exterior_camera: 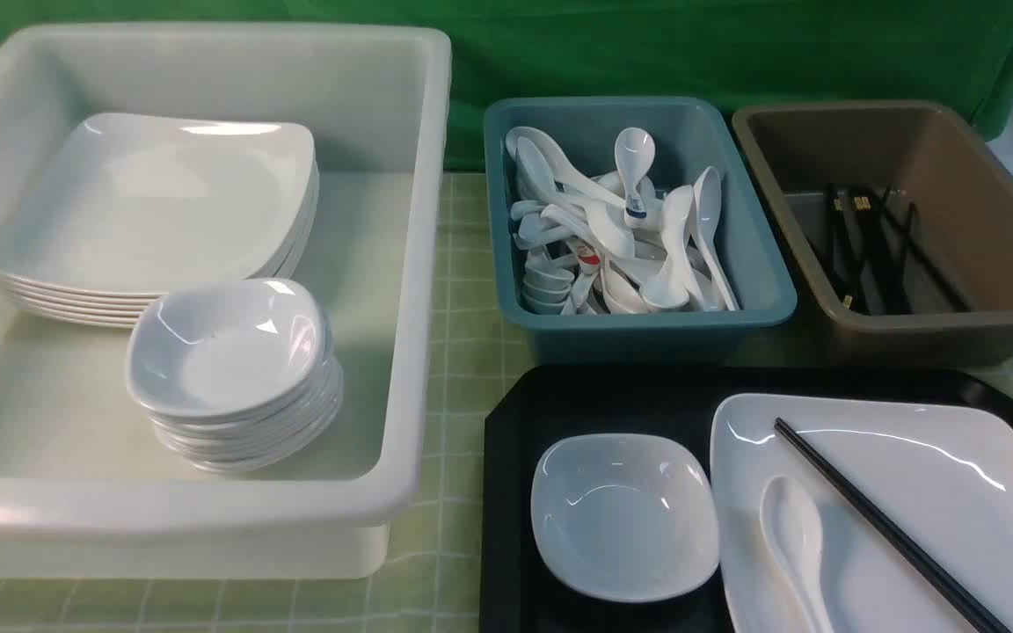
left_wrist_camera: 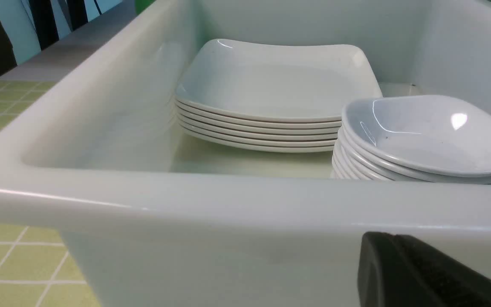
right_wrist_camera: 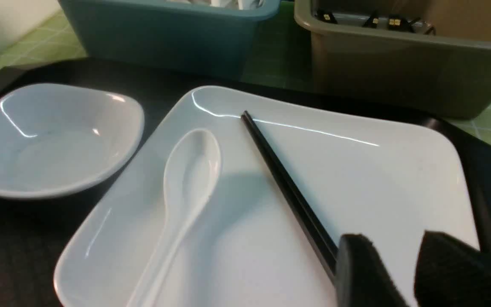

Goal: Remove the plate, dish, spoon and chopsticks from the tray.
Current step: Use the right arm to grab a pair of chopsticks from the plate

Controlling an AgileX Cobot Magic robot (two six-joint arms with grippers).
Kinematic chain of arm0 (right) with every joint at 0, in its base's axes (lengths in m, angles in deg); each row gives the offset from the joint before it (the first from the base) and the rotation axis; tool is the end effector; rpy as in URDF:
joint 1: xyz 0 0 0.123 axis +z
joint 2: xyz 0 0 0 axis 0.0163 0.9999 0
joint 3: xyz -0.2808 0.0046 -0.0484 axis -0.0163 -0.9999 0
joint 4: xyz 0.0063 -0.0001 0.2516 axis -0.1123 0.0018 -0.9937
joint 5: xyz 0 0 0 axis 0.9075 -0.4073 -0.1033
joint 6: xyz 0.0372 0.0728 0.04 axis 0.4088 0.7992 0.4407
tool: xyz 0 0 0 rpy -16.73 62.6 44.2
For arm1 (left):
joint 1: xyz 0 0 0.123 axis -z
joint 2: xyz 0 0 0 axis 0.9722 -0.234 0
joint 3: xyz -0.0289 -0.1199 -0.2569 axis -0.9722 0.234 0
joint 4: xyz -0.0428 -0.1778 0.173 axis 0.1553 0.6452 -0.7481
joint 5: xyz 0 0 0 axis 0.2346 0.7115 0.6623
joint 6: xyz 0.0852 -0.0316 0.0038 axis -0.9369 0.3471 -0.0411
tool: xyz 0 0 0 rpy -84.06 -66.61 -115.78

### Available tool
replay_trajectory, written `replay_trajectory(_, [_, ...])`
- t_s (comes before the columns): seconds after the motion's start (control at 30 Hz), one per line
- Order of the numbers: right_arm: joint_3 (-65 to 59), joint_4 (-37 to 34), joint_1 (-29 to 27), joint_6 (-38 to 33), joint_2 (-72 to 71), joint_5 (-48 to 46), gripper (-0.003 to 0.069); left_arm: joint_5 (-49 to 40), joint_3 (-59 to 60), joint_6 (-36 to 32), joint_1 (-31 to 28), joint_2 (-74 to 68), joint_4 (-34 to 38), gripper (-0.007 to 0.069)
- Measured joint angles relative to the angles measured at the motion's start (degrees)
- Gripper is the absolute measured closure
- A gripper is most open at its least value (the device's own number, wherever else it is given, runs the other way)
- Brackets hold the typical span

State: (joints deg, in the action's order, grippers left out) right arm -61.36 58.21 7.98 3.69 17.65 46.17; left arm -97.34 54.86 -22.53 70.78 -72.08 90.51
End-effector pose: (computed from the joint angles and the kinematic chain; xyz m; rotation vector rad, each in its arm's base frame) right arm 0.0545 0.0104 0.1875 -0.1819 1.7414 0.0856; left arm 0.0555 0.0040 0.1893 -0.0679 1.7258 0.0635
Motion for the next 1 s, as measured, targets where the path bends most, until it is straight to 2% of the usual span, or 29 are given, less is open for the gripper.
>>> replay_trajectory(0.87, [0.0, 0.0, 0.0, 0.0, 0.0, 0.0, 0.0419, 0.3, 0.0, -0.4, 0.0, 0.0, 0.0, 0.0613])
replay_trajectory(0.93, [0.0, 0.0, 0.0, 0.1, 0.0, 0.0, 0.0419, 1.8, 0.0, 0.5, 0.0, 0.0, 2.0, 0.0613])
replay_trajectory(1.0, [0.0, 0.0, 0.0, 0.0, 0.0, 0.0, 0.0419, 4.8, 0.0, 3.8, 0.0, 0.0, 7.5, 0.0613])
